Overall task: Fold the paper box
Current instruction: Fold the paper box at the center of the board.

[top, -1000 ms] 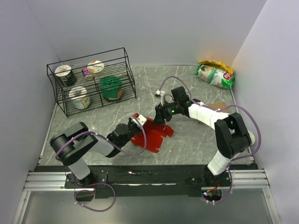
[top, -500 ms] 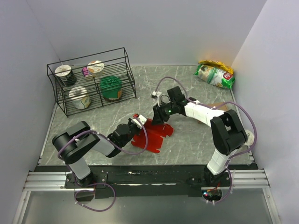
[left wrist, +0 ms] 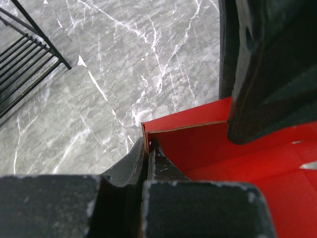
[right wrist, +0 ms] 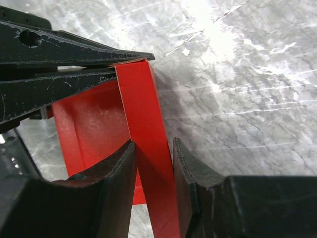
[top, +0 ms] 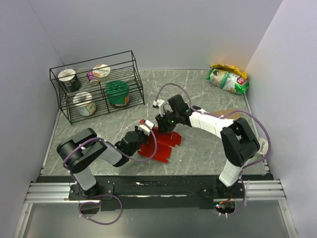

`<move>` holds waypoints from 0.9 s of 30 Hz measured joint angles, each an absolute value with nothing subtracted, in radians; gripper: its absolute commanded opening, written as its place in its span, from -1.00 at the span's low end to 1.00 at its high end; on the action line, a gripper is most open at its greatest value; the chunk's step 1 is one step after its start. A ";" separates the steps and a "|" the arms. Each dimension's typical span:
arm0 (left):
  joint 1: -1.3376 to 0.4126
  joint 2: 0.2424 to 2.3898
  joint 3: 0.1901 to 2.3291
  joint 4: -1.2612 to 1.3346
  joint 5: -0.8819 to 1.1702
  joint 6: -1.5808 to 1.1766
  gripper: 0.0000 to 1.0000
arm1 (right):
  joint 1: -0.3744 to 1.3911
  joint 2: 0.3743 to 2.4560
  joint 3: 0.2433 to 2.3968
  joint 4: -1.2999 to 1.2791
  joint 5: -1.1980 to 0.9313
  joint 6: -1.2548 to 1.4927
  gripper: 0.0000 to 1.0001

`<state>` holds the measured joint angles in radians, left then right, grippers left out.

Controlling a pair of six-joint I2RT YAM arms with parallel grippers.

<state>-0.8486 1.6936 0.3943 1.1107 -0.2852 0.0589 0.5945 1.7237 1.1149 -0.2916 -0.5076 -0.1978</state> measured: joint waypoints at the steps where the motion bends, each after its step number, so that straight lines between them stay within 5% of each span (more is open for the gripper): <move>1: -0.848 1.695 0.396 1.110 -0.289 0.055 -0.98 | 0.604 1.722 1.115 -0.291 -0.484 -0.196 -0.52; 10: -0.844 1.703 0.406 1.109 -0.316 0.006 -0.94 | 0.687 1.696 1.099 -0.266 -0.278 -0.188 -0.59; 18: -0.836 1.695 0.409 1.116 -0.291 -0.036 -0.04 | 0.715 1.689 1.065 -0.222 -0.134 -0.176 -0.60; 27: -0.793 1.594 0.408 1.087 -0.187 -0.088 0.09 | 0.714 1.694 1.046 -0.216 -0.101 -0.154 -0.65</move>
<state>-0.7933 1.5936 0.4076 1.0874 -0.1875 -0.0883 0.7136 1.6939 1.0458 -0.2157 -0.1009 -0.1539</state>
